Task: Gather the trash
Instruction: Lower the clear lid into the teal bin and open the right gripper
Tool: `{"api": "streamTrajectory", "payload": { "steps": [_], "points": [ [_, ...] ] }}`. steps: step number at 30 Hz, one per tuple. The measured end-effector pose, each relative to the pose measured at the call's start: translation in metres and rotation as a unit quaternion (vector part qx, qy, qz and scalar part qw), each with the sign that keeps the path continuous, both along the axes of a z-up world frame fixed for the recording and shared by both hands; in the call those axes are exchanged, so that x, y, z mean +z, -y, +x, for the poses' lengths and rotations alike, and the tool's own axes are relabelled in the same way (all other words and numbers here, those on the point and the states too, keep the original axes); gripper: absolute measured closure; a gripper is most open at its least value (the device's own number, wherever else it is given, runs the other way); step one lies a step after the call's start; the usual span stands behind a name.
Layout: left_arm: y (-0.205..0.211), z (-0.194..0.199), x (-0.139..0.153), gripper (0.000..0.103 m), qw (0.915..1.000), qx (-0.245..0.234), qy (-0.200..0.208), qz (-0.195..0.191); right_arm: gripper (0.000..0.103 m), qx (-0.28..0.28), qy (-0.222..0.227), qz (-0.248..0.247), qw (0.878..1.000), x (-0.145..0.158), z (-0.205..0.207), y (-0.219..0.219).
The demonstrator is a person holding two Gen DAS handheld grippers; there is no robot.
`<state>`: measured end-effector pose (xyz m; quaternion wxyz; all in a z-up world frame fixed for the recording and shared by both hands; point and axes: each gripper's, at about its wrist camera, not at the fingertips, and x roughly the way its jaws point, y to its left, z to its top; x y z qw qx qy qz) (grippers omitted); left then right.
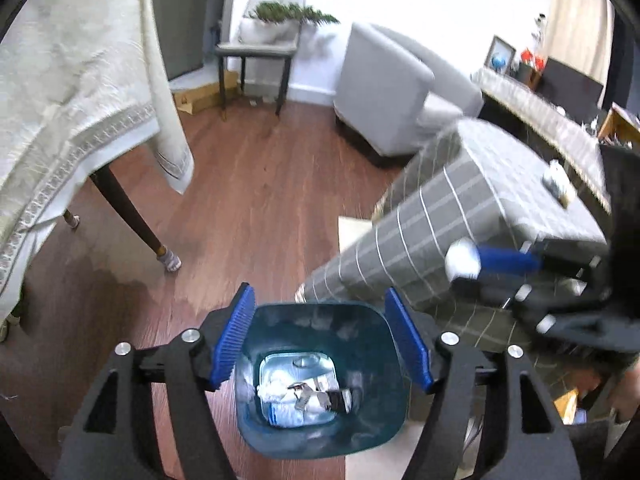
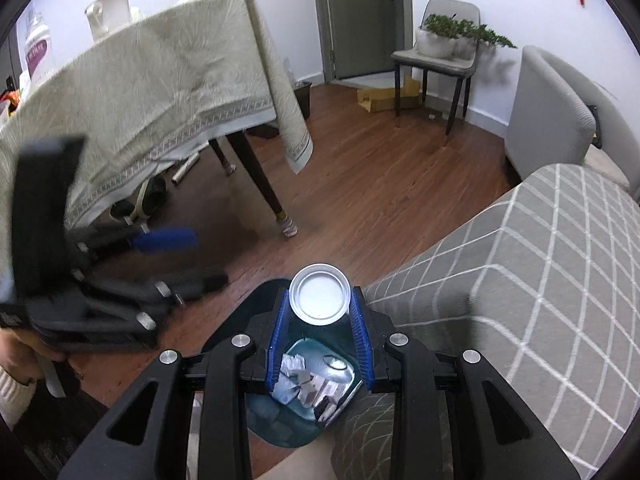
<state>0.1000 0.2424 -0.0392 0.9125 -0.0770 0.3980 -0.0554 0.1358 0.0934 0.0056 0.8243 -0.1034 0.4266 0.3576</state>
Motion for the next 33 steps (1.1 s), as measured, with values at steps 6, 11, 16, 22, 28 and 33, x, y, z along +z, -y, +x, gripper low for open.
{"api": "streamTrajectory", "payload": {
  "steps": [6,11,16,22,28,33],
  "points": [
    [-0.006,-0.005,0.014,0.038,0.9994,0.014,0.031,-0.007,0.072,0.017,-0.029,-0.023,0.999,-0.027,-0.005,-0.021],
    [-0.005,-0.008,0.024,0.045,0.9988,0.011,0.048,-0.003,0.072,0.029,-0.048,-0.05,0.997,-0.049,-0.009,-0.032],
    [0.0,-0.011,0.031,0.054,0.9982,0.004,0.06,-0.005,0.072,0.036,-0.067,-0.069,0.995,-0.069,-0.013,-0.039],
    [0.002,-0.014,0.044,0.055,0.9963,-0.003,0.084,-0.018,0.072,0.05,-0.08,-0.093,0.991,-0.085,-0.017,-0.045],
    [0.009,-0.015,0.055,0.055,0.9944,-0.007,0.105,-0.013,0.052,0.074,-0.091,-0.109,0.987,-0.095,-0.027,-0.052],
    [0.014,-0.016,0.061,0.055,0.9929,-0.009,0.118,-0.003,0.044,0.084,-0.088,-0.105,0.987,-0.089,-0.032,-0.047]
  ]
}}
